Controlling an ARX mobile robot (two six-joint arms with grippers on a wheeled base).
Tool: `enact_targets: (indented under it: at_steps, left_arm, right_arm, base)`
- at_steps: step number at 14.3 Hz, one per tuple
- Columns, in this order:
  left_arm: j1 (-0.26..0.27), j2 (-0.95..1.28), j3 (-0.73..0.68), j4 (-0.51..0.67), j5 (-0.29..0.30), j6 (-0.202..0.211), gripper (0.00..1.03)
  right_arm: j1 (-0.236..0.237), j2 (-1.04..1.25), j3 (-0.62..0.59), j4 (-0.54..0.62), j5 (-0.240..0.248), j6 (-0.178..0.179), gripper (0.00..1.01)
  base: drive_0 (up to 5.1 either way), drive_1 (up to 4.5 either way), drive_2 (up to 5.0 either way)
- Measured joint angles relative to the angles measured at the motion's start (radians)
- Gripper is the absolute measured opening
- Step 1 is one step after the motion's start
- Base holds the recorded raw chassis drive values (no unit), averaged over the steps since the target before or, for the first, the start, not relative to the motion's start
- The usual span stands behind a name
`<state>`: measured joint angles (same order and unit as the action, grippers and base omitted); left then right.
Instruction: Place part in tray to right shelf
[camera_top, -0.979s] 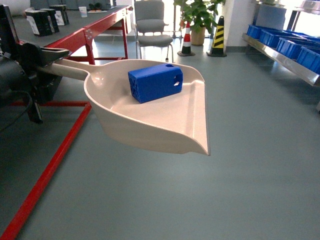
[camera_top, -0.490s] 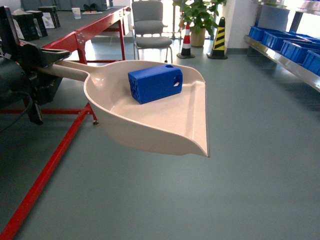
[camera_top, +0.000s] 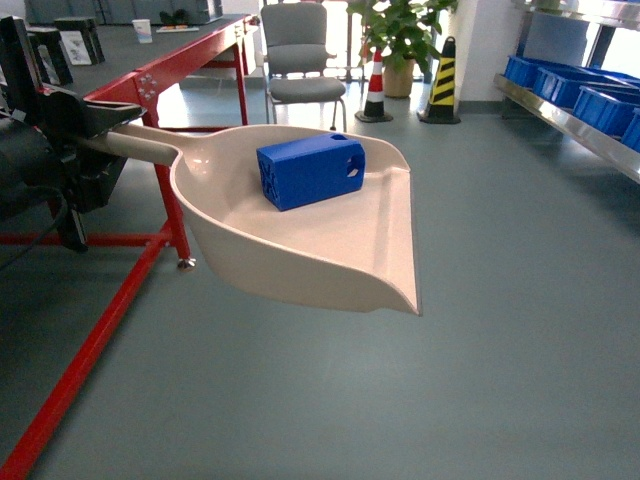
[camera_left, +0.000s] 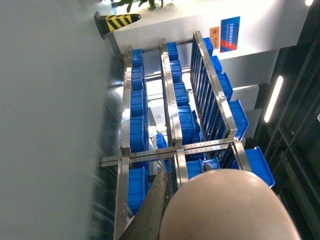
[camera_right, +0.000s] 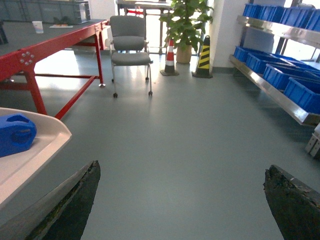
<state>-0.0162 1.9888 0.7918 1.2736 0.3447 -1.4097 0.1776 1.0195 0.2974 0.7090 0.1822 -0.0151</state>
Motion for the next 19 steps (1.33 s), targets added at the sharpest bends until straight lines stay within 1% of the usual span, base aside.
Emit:
enact_targets:
  at_steps: [1, 19]
  left_arm:
    - [0.0, 0.0, 0.0, 0.012, 0.001, -0.002, 0.14]
    - [0.004, 0.0, 0.0, 0.006, 0.003, -0.001, 0.14]
  right_arm:
    - [-0.001, 0.0, 0.0, 0.005, 0.001, 0.0, 0.98]
    - [0.0, 0.0, 0.0, 0.003, 0.0, 0.0, 0.98]
  base:
    - [0.0, 4.03, -4.0]
    - [0.0, 3.99, -4.0]
